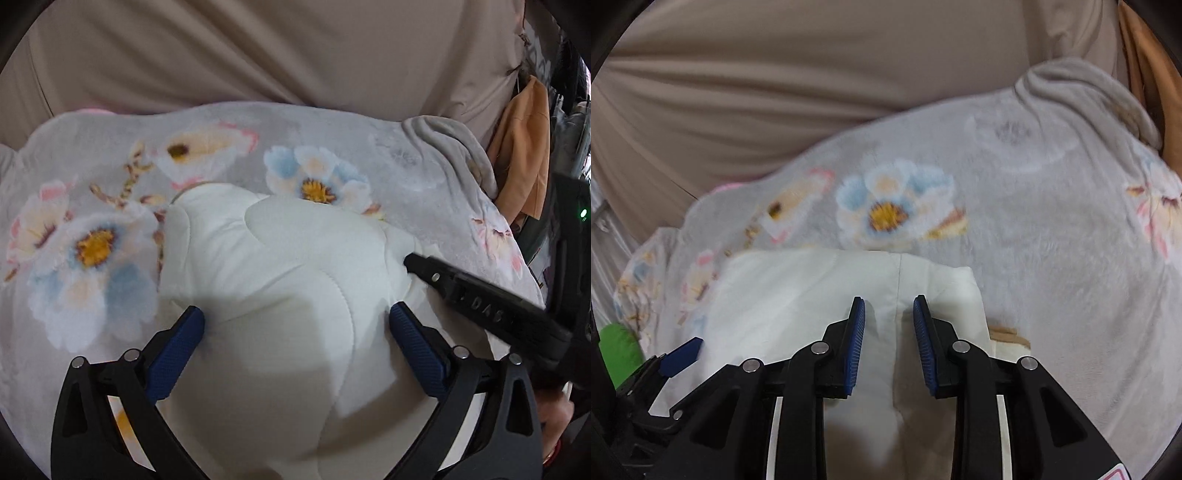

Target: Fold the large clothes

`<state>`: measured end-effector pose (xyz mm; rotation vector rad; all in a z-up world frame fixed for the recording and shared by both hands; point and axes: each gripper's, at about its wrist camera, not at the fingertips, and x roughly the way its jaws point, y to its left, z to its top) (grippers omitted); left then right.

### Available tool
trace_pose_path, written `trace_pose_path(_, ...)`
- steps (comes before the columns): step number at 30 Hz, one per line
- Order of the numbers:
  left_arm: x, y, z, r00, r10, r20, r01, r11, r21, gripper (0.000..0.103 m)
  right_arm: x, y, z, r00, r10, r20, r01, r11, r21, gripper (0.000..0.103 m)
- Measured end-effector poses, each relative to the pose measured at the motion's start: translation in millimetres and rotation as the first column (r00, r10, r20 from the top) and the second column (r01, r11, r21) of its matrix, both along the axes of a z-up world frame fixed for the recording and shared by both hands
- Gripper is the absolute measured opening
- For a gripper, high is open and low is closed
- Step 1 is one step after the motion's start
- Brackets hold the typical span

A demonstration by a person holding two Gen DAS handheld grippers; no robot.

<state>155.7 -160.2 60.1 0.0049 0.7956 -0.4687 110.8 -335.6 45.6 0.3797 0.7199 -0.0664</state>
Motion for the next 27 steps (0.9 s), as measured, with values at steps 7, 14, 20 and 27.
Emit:
trace_pose_path(7, -1.4, -14.6, -22.0, 0.995, 0.037, 0.091, -0.044, 0.996, 0.074, 0.098, 9.3, -18.0, -35.4, 1.0, 0.007, -0.007, -0.006, 0.989, 0.145, 0.022)
trace_pose_path(14, -1.4, -6.6, -14.4, 0.998, 0.029, 0.054, -0.033, 0.996, 0.086, 0.098, 0.8, -17.0, -24.6, 1.0, -0.011, 0.016, 0.009, 0.991, 0.134, 0.022)
trace_pose_path(20, -79.6, 42.0, 23.1, 0.993, -0.076, 0.089, 0.075, 0.997, 0.011, 0.098, -119.6, 0.5, 26.3, 0.985, 0.074, 0.154, -0.078, 0.997, 0.015, 0.029)
trace_pose_path(27, -140.1, 49.2, -25.6, 0.988, -0.152, -0.008, 0.152, 0.983, 0.1, 0.098, -192.2, 24.4, -15.6, 0.996, 0.07, 0.059, -0.072, 0.997, 0.033, 0.021)
